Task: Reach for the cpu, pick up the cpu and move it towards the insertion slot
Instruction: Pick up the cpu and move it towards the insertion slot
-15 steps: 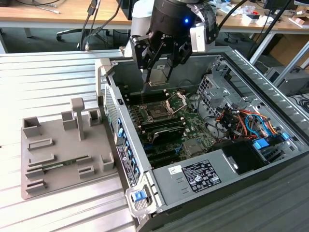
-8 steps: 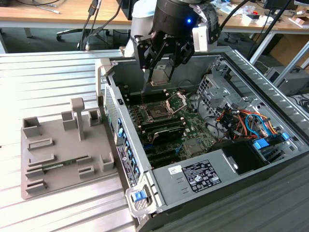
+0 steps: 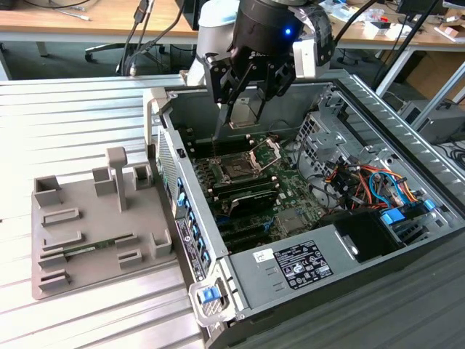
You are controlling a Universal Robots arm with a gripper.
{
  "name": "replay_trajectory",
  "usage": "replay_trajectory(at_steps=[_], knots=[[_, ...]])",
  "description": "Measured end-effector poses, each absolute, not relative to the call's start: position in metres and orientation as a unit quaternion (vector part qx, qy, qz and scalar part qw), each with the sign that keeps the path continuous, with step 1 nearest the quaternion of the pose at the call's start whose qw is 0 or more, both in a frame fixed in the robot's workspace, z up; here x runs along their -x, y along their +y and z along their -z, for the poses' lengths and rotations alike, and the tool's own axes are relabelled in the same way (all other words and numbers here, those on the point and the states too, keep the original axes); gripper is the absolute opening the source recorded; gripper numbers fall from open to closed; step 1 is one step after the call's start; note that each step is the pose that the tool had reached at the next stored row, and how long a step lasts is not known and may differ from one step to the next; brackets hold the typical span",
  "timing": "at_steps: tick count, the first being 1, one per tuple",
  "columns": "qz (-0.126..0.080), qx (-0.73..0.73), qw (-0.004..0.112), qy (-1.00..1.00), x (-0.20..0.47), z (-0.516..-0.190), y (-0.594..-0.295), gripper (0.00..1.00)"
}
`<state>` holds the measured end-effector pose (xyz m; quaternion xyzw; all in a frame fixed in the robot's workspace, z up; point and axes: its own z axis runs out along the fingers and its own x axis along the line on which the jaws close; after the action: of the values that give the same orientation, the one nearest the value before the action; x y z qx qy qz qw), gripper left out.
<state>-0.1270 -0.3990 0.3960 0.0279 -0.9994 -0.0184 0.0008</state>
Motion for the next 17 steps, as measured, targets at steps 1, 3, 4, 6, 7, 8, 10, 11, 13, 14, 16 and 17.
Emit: replay_trajectory(at_steps=[1, 3, 4, 6, 7, 8, 10, 11, 13, 14, 16, 17], knots=[[0.018, -0.028, 0.001, -0.999, 0.126, -0.396, -0.399, 0.55], [0.018, -0.028, 0.001, -0.999, 0.125, -0.396, -0.399, 0.55], [0.018, -0.028, 0.001, -0.999, 0.124, -0.396, -0.399, 0.55], [0.018, -0.028, 0.001, -0.999, 0.123, -0.396, -0.399, 0.55], [0.018, -0.028, 0.001, -0.999, 0.123, -0.396, -0.399, 0.55], [0.018, -0.028, 0.001, -0.999, 0.122, -0.396, -0.399, 0.55], [0.018, -0.028, 0.001, -0.999, 0.12, -0.396, -0.399, 0.55], [0.018, -0.028, 0.001, -0.999, 0.12, -0.396, -0.399, 0.55], [0.018, -0.028, 0.001, -0.999, 0.118, -0.396, -0.399, 0.55], [0.018, -0.028, 0.001, -0.999, 0.118, -0.396, -0.399, 0.55], [0.018, -0.028, 0.001, -0.999, 0.116, -0.396, -0.399, 0.55], [0.018, -0.028, 0.001, -0.999, 0.115, -0.396, -0.399, 0.55]])
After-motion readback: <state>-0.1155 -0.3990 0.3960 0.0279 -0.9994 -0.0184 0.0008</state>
